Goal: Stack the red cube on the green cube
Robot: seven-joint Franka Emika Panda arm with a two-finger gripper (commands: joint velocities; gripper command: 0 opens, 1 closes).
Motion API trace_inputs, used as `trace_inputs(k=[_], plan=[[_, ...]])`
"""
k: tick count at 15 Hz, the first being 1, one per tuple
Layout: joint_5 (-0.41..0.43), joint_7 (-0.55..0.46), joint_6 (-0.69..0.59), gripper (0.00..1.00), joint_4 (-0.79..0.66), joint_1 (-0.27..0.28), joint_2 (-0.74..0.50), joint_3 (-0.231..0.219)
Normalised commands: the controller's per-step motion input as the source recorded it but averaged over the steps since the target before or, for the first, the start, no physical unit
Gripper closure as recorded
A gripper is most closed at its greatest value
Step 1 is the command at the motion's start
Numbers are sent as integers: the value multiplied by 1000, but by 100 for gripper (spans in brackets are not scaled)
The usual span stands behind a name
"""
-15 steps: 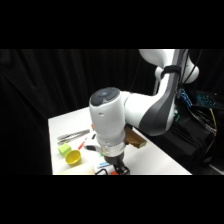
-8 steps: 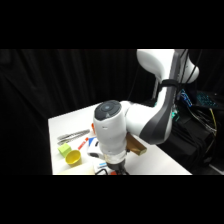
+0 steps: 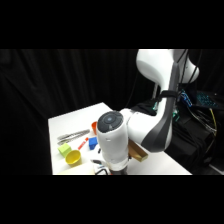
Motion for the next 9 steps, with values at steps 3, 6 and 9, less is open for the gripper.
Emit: trace_inputs(k=[3,6,9], plan=[[12,61,55,0,137,41,96,-36],[9,61,59,34,123,39,77,-42],[5,72,59,59,92,48,42,-39]])
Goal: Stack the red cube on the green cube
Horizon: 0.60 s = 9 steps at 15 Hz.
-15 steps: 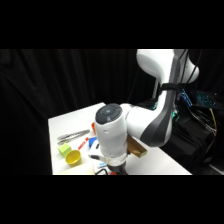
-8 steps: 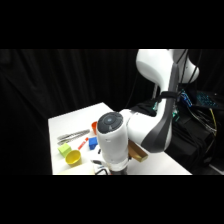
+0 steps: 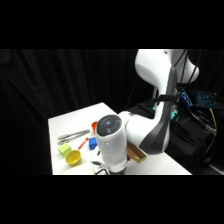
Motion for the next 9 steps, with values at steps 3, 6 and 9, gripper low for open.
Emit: trace_inputs(k=[3,6,9], plan=[[1,83,51,67,58,60,5,-36],[-15,113,-9,72,-8,81,-96,-51],[-35,146,-78,72,-77,103,-219,-67]])
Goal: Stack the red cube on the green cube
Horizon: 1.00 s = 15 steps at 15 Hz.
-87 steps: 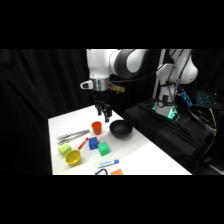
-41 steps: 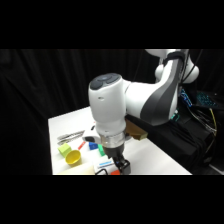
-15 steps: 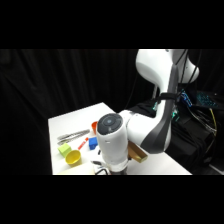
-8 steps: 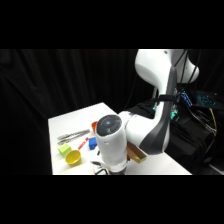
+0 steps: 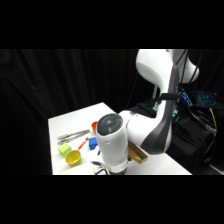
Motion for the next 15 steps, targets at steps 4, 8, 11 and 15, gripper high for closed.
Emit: trace_inputs(k=[4,8,11,15], plan=[[-53,146,-125,72,-134,91,-276,-78],[-64,151,-120,72,-254,78,-349,-67],[-99,211,-80,72,-378,116,-463,-59],[-118,202,-58,72,-391,77,-463,-53]])
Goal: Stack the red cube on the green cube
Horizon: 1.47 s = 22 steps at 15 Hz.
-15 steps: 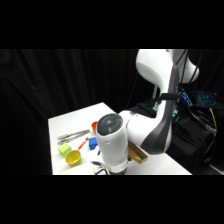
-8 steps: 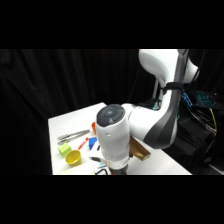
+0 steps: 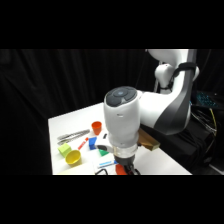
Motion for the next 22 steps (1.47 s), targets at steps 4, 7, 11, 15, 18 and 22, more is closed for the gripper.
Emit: trace_inputs(k=[4,7,11,15,18,22], plan=[[-112,169,-17,72,-396,9,-441,-44],[-114,147,38,72,-378,-44,-412,-25],[-103,105,65,72,-313,-102,-350,-14],[-93,123,64,72,-244,-85,-299,13],[-70,85,96,72,-181,-91,-216,18],[-53,39,138,72,-136,-109,-132,-9]])
